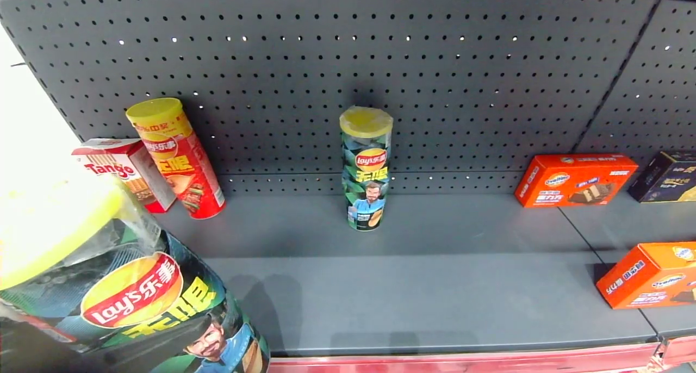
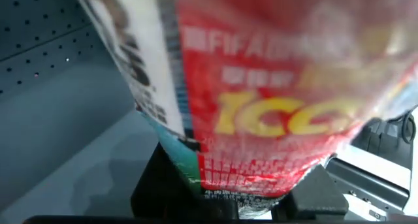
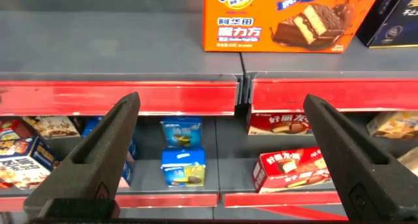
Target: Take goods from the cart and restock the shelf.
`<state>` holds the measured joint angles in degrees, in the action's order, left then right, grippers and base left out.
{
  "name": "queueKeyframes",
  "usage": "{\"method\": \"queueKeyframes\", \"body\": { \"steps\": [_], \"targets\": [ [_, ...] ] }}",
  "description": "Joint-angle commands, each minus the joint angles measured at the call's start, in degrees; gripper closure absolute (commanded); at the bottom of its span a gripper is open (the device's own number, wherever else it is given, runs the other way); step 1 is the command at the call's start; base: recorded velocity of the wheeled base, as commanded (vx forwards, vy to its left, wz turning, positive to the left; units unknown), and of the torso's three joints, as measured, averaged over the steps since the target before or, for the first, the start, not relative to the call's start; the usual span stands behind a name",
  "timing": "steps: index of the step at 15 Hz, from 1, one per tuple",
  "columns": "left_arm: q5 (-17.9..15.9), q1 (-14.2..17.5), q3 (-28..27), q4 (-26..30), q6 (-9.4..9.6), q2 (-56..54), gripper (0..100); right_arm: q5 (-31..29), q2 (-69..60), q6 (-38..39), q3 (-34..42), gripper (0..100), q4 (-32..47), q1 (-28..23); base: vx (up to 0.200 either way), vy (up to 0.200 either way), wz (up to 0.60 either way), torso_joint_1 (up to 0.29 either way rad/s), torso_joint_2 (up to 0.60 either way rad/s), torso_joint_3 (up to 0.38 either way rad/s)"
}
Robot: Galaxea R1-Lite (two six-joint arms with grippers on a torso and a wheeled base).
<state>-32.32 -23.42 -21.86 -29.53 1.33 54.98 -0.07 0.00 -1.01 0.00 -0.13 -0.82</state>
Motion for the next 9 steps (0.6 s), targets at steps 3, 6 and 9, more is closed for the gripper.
{"method": "queueKeyframes", "body": {
  "steps": [3, 6, 9],
  "targets": [
    [0.1, 0.0, 0.5, 0.0, -0.01, 0.0, 100, -0.2, 0.1, 0.1, 0.0, 0, 0.0, 0.0, 0.0, 0.0, 0.4, 0.0, 0.0, 0.0],
    [0.1, 0.0, 0.6, 0.0, -0.01, -0.1, 100, -0.2, 0.1, 0.1, 0.0, 0, 0.0, 0.0, 0.0, 0.0, 0.0, 0.0, 0.0, 0.0],
    [0.2, 0.0, 0.5, 0.0, -0.01, -0.1, 100, -0.1, 0.0, 0.2, 0.0, 0, 0.0, 0.0, 0.0, 0.0, 0.0, 0.0, 0.0, 0.0]
  ]
}}
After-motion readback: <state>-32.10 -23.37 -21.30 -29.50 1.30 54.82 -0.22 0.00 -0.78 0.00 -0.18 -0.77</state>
